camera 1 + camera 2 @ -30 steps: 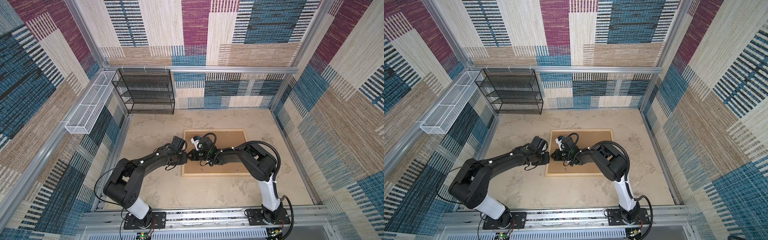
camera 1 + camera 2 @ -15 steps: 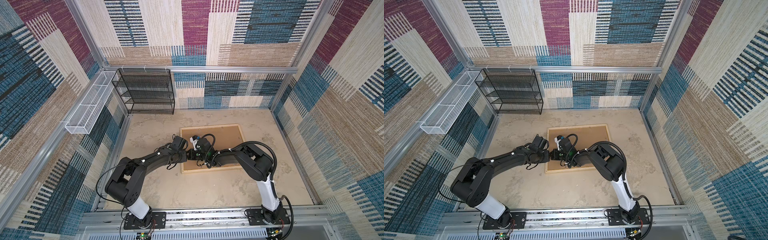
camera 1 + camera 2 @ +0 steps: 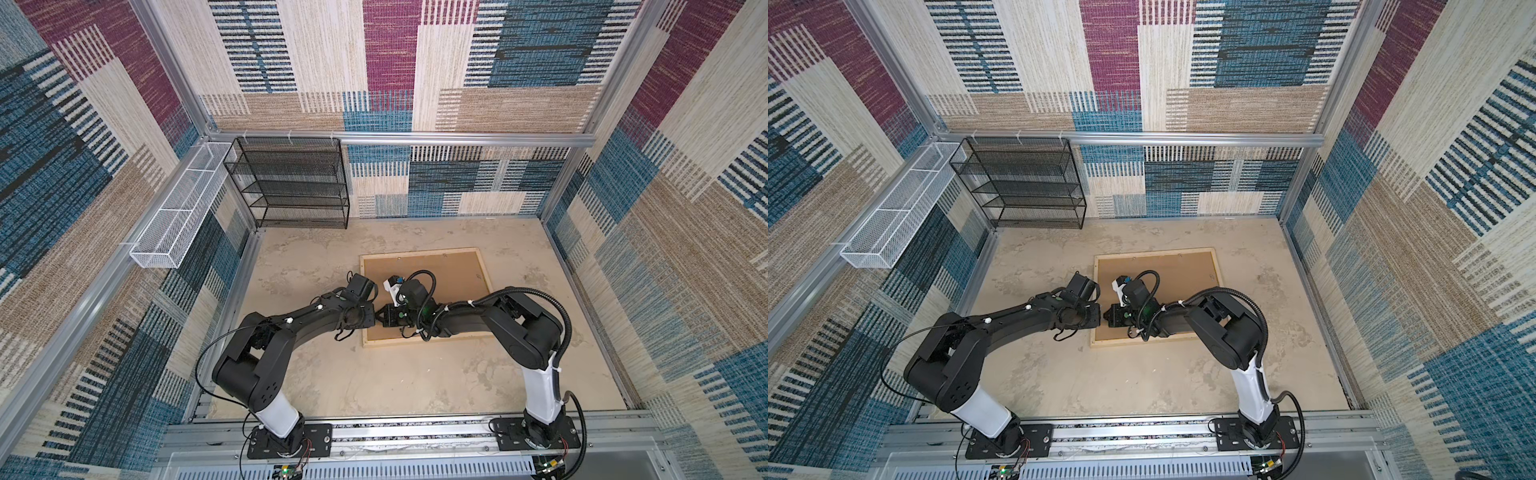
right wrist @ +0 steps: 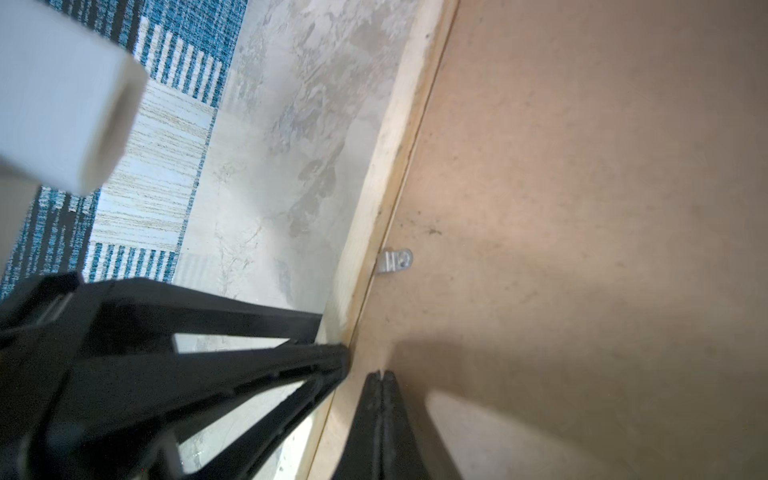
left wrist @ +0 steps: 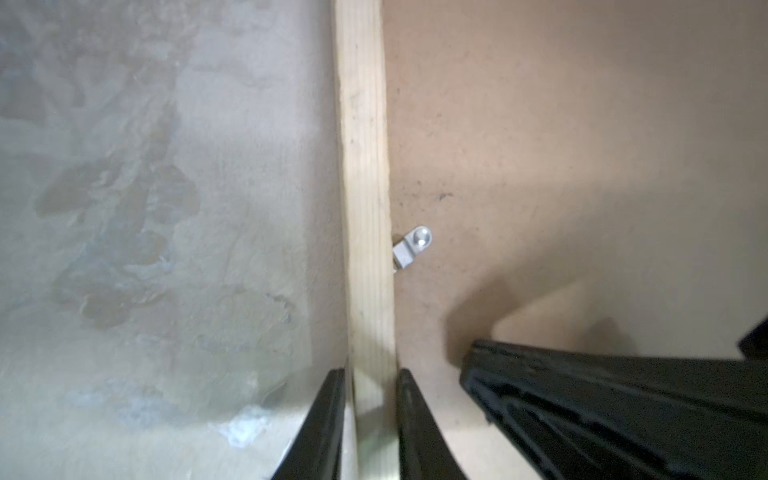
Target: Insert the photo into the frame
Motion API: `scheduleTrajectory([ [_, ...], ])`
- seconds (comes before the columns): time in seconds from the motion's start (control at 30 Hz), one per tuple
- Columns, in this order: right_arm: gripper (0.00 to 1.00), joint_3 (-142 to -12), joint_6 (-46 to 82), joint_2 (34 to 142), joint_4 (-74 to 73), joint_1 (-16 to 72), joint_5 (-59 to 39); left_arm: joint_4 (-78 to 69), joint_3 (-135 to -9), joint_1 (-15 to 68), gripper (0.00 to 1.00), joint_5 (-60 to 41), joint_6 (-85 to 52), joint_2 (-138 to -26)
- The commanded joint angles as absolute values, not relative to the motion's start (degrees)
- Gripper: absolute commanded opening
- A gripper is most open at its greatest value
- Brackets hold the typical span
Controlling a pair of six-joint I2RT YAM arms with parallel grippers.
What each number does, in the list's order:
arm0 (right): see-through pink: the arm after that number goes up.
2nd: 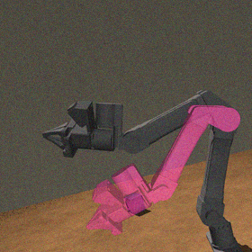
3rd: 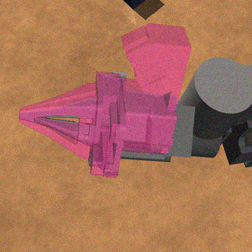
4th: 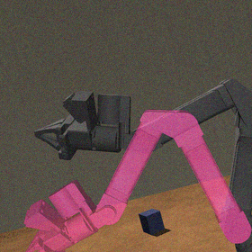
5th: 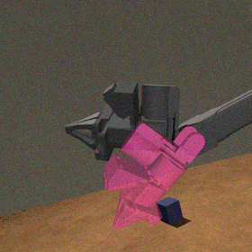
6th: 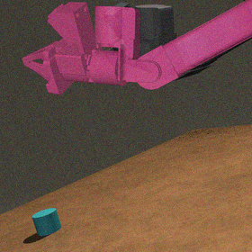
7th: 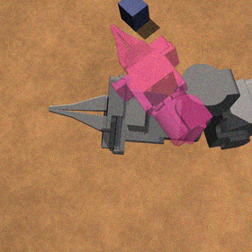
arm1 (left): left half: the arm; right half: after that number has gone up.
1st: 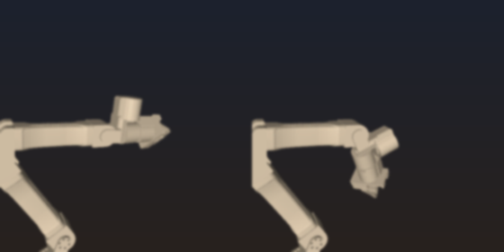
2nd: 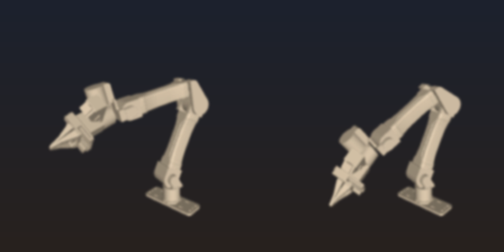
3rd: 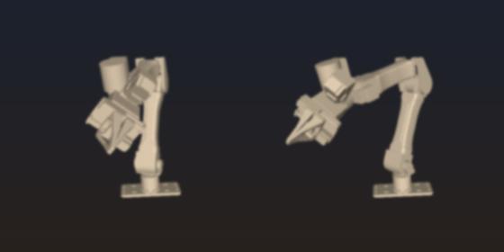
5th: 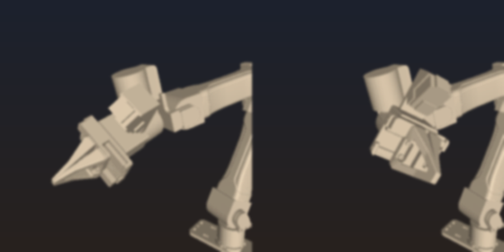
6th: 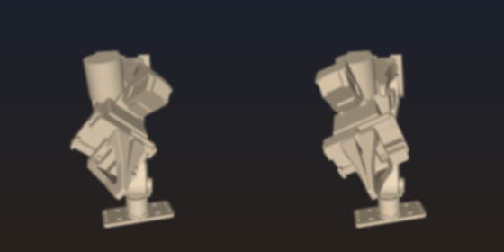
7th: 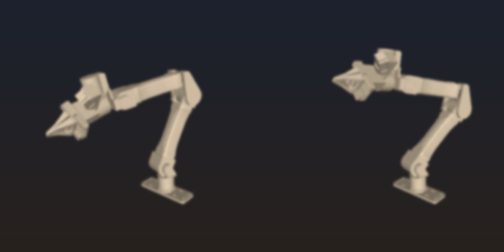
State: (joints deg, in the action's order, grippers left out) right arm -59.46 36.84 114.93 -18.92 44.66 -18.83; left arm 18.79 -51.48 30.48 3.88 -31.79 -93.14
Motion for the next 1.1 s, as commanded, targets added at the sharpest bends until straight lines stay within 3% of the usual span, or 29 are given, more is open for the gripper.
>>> scheduleTrajectory([
  [0.0,0.1,-61.7,32.17,112.93,-14.95,44.31,-15.01,19.45,-50.68,30.41,0.29,2.98,-31.9,-91.23],
  [0.1,0.3,-63.65,29.36,111.39,-12.87,42.74,-13.88,19.29,-49.89,30.41,0.3,2.99,-31.98,-90.11],
  [0.3,0.47,-66.93,25.81,111.6,-10.33,38.62,-14.57,16.72,-48.42,30.41,0.29,2.46,-32.58,-90.53],
  [0.47,0.51,-68.15,23.64,111.37,-8.01,35.16,-13.33,15.59,-48.84,30.4,0.26,2.11,-32.17,-91.6],
  [0.73,0.53,-73.77,20.33,112.49,1.34,29.34,-8.33,16.58,-50.25,30.41,0.12,3.32,-29.88,-92.17],
  [1.07,0.62,-76.96,17.02,113.42,5.97,22.13,-5.86,14.01,-54.66,30.33,0.14,1.81,-21.51,-97.73],
])
